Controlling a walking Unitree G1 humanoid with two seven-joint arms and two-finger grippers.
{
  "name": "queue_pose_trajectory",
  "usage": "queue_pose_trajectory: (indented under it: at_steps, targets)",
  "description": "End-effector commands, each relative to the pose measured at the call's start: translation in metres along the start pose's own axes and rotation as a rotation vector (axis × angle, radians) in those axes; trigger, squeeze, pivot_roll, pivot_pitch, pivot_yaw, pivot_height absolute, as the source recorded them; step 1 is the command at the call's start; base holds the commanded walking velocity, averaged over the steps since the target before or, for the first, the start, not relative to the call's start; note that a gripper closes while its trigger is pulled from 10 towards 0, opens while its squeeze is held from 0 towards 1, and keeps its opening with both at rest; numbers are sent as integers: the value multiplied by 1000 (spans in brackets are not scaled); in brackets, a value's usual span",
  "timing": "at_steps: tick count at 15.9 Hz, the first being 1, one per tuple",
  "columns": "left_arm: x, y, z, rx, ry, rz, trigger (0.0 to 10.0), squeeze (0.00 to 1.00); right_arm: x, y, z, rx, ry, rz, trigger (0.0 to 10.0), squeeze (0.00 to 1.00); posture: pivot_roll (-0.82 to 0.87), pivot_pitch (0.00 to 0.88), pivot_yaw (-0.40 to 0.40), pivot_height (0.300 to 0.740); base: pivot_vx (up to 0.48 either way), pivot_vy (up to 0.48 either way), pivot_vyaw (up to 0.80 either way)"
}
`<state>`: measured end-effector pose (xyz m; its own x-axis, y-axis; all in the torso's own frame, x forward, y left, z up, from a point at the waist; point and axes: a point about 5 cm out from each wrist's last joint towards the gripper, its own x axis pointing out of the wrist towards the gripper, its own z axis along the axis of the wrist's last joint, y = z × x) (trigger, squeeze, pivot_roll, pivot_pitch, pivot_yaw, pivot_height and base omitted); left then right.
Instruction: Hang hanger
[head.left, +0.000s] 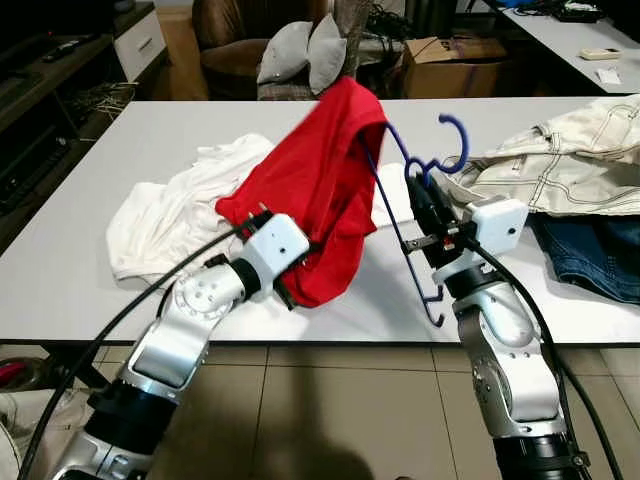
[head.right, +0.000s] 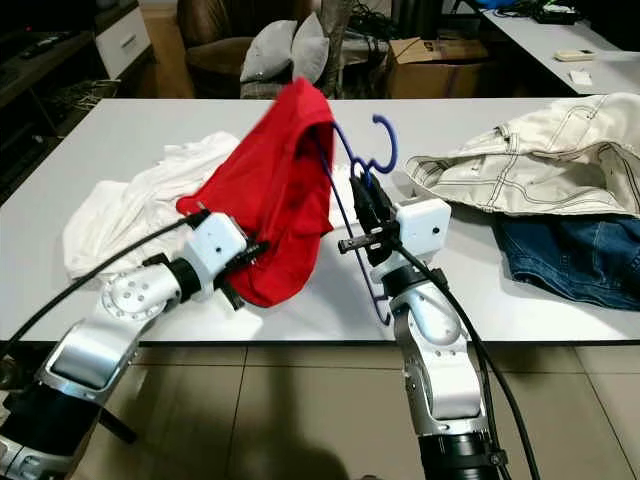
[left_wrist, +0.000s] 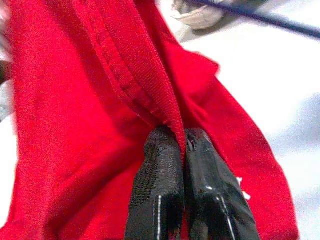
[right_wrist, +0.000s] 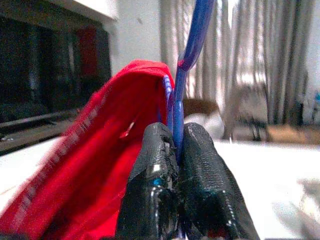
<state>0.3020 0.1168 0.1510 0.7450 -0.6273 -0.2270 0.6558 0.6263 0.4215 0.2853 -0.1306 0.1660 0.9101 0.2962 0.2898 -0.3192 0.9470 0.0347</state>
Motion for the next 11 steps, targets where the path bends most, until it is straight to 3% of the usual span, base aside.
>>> queue_pose_trajectory:
  at_steps: [1,2,3,5,6,9,11]
  targets:
    - [-2,12,10,5,-42,35,0,0,2,-5,0,90,9,-24,10000,0,-63,0,45,740,0,0,0]
    - [-4,20,18,-8,-86,55,0,0,1,-6,0,210,25,18,10000,0,-63,0,45,740,0,0,0]
    - [-6,29,27,-18,-121,83,0,0,-1,-6,0,257,41,83,10000,0,-62,0,45,740,0,0,0]
    - [-7,41,40,-24,-173,119,0,0,-4,-12,-2,290,73,127,10000,0,-60,0,42,740,0,0,0]
    - [-8,48,51,-30,-219,149,0,0,-7,-17,-8,322,141,144,10000,0,-59,0,41,740,0,0,0]
    - [-9,47,67,-27,-293,131,0,0,-9,-24,-26,392,278,88,10000,0,-57,0,33,740,0,0,0]
    - [-9,42,67,-18,-295,107,0,0,-4,-25,-27,399,292,71,10000,0,-58,0,30,740,0,0,0]
